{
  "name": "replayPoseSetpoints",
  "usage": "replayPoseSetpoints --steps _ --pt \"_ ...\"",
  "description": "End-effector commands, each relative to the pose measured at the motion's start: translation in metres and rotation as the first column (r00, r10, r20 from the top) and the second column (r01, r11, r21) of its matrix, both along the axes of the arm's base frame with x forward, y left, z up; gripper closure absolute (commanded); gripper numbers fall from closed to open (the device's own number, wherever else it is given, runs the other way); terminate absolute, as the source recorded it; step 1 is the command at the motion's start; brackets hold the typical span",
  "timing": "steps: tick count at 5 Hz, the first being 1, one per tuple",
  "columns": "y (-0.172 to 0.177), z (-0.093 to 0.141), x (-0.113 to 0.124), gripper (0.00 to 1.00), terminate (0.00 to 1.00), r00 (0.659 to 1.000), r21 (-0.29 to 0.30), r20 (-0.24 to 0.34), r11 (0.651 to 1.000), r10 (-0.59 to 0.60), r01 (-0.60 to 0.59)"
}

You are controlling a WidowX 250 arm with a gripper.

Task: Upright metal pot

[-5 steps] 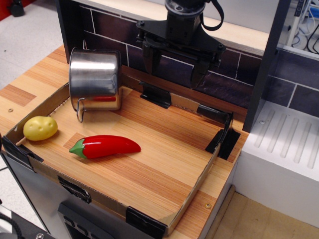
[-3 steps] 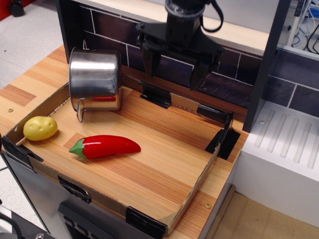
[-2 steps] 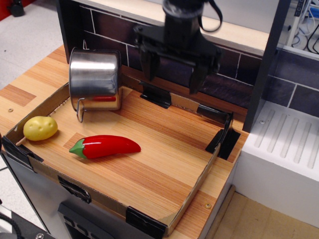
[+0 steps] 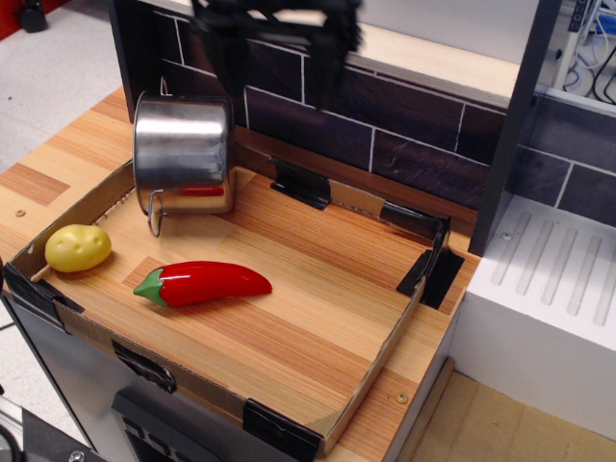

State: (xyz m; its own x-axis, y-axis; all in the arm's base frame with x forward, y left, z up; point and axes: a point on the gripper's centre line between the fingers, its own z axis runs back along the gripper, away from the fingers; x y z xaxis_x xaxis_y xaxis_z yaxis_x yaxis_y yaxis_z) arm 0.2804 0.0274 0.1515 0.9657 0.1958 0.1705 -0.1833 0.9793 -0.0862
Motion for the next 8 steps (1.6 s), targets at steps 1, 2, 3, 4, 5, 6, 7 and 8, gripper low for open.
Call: replayPoseSetpoints --steps 1,2,3,4,5,6,7,8 --pt "0.076 0.031 -0.005 0.0 0.0 0.998 -0.085 0.037 0.995 0.059 -0.056" --pt "0.105 0.019 -0.006 0.0 0.0 0.998 -0.11 0.005 0.992 0.064 -0.063" --pt "0.119 0.0 -0.002 0.0 0.0 0.994 -0.046 0.006 0.993 0.106 -0.106" --pt "0.128 -0.011 0.01 0.0 0.0 0.982 -0.03 0.001 0.982 0.186 -0.186" --pt "0.128 -0.026 0.016 0.0 0.0 0.971 0.004 -0.013 0.971 0.24 -0.24" --pt "0.131 -0.036 0.023 0.0 0.0 0.962 0.03 -0.013 0.961 0.274 -0.273" --pt "0.137 -0.044 0.032 0.0 0.0 0.947 0.017 -0.023 0.947 0.321 -0.321" --pt "0.136 -0.051 0.039 0.0 0.0 0.929 -0.04 -0.038 0.929 0.368 -0.369"
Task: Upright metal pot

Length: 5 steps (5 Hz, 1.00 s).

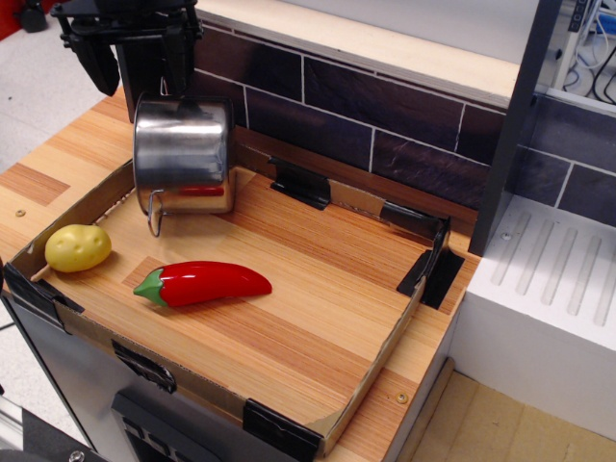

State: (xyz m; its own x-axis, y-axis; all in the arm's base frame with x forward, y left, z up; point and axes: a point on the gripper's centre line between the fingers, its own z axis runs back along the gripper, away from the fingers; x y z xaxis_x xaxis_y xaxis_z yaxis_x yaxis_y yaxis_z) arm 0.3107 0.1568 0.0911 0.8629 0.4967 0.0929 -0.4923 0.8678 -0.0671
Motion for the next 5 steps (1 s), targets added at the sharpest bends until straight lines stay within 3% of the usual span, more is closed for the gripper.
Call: replayPoseSetpoints --steps 1,2,4,5 --pt "0.003 0.008 0.008 0.0 0.0 0.991 -0.085 0.088 0.992 0.101 -0.093" --pt "0.0 0.006 0.005 0.0 0.0 0.977 -0.167 0.084 0.97 0.195 -0.18" --pt "-0.004 -0.009 0.006 0.0 0.0 0.949 -0.184 0.028 0.934 0.315 -0.305" --pt "-0.002 -0.013 0.011 0.0 0.0 0.936 -0.183 0.029 0.922 0.351 -0.34"
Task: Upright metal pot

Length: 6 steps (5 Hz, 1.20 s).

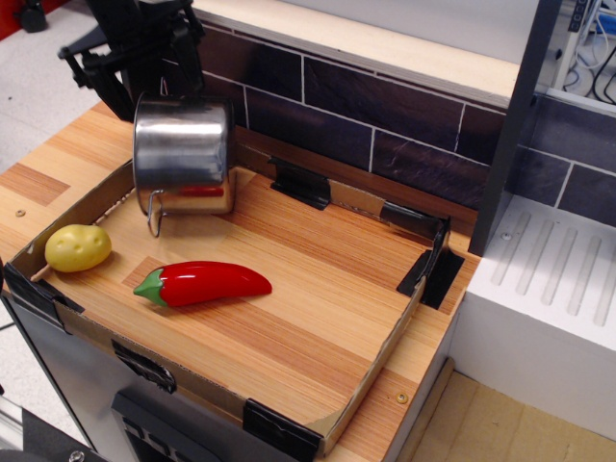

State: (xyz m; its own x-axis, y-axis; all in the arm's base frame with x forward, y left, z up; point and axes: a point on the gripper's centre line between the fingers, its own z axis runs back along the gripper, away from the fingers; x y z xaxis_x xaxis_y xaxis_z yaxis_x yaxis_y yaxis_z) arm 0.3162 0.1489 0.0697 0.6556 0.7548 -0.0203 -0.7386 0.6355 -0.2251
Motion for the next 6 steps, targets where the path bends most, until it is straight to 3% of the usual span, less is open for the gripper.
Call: replayPoseSetpoints --steps 1,3,4,5,6 --pt "0.005 0.002 0.008 0.0 0.0 0.997 0.031 0.03 0.997 0.064 -0.065" --pt "-0.001 -0.002 0.005 0.0 0.0 0.998 0.071 0.037 0.995 0.06 -0.063" --pt "-0.003 -0.001 0.004 1.0 0.0 0.997 0.071 0.042 0.995 0.062 -0.065" --pt "-0.005 0.0 0.004 1.0 0.0 0.996 0.08 0.052 0.994 0.067 -0.071" --pt "-0.01 0.005 0.003 1.0 0.0 0.997 0.149 0.066 0.987 0.044 -0.054"
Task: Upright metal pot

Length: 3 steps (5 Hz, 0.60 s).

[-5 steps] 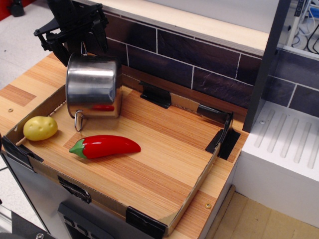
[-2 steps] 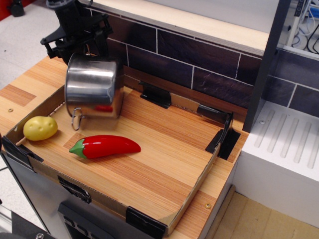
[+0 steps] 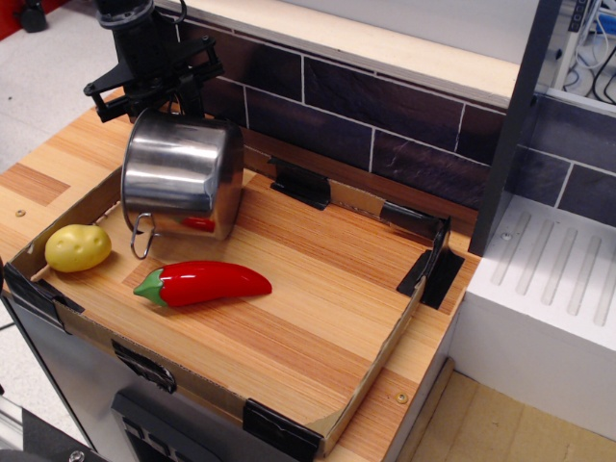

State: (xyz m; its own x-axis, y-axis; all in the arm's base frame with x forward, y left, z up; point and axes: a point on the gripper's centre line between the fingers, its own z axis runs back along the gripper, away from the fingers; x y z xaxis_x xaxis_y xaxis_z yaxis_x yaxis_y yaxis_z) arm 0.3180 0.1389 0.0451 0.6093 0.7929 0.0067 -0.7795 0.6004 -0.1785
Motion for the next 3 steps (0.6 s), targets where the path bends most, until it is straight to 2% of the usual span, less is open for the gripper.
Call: replayPoseSetpoints --steps 1,2,3 --pt "-0.008 0.044 -0.001 1.0 0.0 0.995 0.231 0.094 0.973 -0.042 0.02" --pt "-0.018 0.054 -0.004 1.0 0.0 0.991 0.374 0.094 0.926 -0.092 0.051" --pt "-0.031 0.063 -0.002 1.0 0.0 0.979 0.588 0.09 0.803 -0.181 0.094"
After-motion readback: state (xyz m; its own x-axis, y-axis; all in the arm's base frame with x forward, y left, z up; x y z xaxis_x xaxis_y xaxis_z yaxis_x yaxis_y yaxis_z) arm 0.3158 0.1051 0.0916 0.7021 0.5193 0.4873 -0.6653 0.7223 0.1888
